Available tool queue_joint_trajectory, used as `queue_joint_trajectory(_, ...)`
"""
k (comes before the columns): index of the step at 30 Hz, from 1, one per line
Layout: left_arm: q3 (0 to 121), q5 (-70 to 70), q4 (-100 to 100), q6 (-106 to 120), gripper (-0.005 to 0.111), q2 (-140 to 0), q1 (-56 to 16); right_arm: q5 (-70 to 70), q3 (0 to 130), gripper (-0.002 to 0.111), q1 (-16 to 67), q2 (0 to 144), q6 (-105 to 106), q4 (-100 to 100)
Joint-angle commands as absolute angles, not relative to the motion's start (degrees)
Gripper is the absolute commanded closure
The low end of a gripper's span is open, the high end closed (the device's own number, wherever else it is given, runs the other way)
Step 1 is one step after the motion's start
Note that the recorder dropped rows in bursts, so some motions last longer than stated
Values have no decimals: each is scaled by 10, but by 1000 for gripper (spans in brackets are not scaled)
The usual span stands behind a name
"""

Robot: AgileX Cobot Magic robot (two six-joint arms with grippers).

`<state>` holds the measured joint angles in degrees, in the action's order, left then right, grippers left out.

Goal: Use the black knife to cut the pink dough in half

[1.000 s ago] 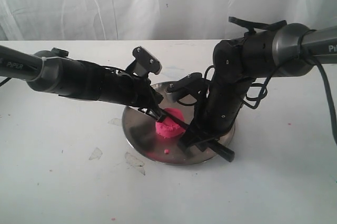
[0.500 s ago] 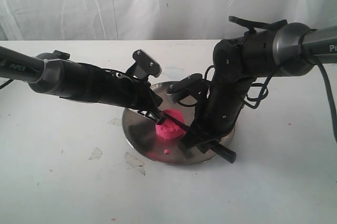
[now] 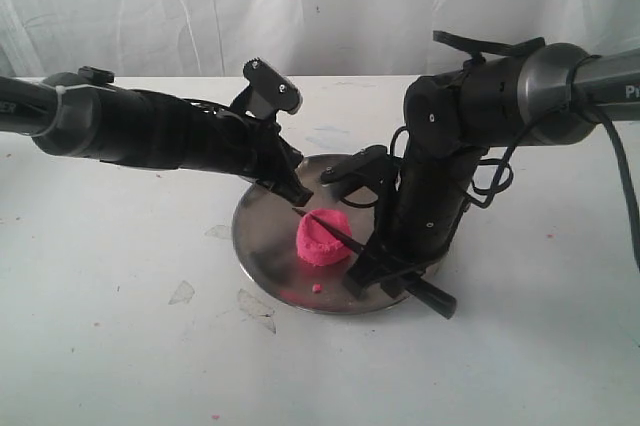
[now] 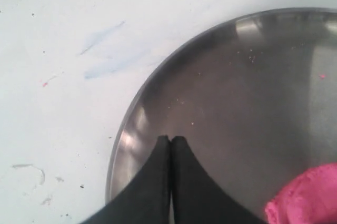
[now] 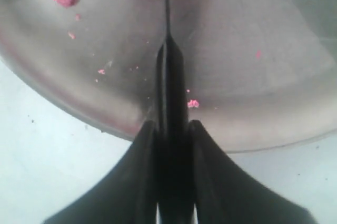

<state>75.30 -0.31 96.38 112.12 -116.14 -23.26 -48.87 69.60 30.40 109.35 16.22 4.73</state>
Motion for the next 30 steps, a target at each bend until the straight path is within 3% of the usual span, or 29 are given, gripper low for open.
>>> queue_joint_trajectory(1, 754, 7, 973, 1152, 107, -1154, -233, -522, 699, 108, 302, 1087, 148, 23)
queue_joint_trajectory(30, 720, 9, 972, 1141, 107, -1154, -230, -547, 745, 108, 302, 1112, 169, 29)
